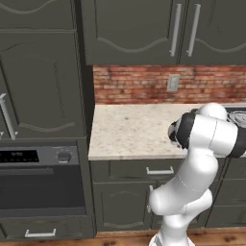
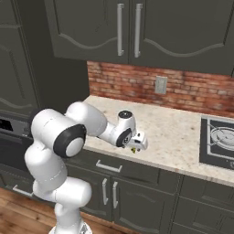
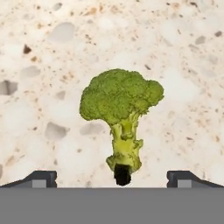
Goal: Place the corn and broccoli inside the fridge drawer. Close the drawer after placing the vegetables.
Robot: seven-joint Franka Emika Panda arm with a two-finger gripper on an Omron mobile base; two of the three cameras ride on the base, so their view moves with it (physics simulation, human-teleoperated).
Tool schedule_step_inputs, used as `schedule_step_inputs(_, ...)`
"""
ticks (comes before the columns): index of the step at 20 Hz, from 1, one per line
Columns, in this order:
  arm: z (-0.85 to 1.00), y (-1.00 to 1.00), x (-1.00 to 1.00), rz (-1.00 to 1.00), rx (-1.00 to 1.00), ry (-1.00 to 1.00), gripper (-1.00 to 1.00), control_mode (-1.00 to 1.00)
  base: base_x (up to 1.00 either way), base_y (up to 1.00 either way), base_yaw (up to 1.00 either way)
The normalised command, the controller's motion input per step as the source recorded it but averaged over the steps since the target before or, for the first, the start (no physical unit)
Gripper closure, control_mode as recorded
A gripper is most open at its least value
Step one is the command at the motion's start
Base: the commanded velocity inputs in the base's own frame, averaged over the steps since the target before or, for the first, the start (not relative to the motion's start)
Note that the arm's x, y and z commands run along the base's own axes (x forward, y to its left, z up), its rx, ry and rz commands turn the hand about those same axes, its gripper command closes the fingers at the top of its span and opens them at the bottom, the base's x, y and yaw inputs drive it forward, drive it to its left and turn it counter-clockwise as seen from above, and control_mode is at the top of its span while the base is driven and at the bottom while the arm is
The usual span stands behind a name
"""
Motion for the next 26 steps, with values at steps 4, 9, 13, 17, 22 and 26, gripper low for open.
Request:
schedule_step_inputs(4,-0.27,-0.25,0.15,-0.03,0.00,0.00,-1.00,-1.00,0.00,0.00,0.00)
schedule_step_inputs(9,-0.24,-0.03,0.20,-0.03,0.00,0.00,-1.00,-1.00,0.00,0.00,0.00)
schedule_step_inputs(13,-0.21,0.01,0.27,0.00,0.00,0.00,-1.00,-1.00,0.00,0.00,0.00)
schedule_step_inputs(17,-0.19,0.00,0.27,0.00,0.00,0.00,-1.00,-1.00,0.00,0.00,0.00)
schedule_step_inputs(22,-0.20,0.05,0.21,0.00,0.00,0.00,1.00,-1.00,0.00,0.00,0.00)
schedule_step_inputs(26,-0.30,0.15,0.17,0.00,0.00,0.00,1.00,-1.00,0.00,0.00,0.00)
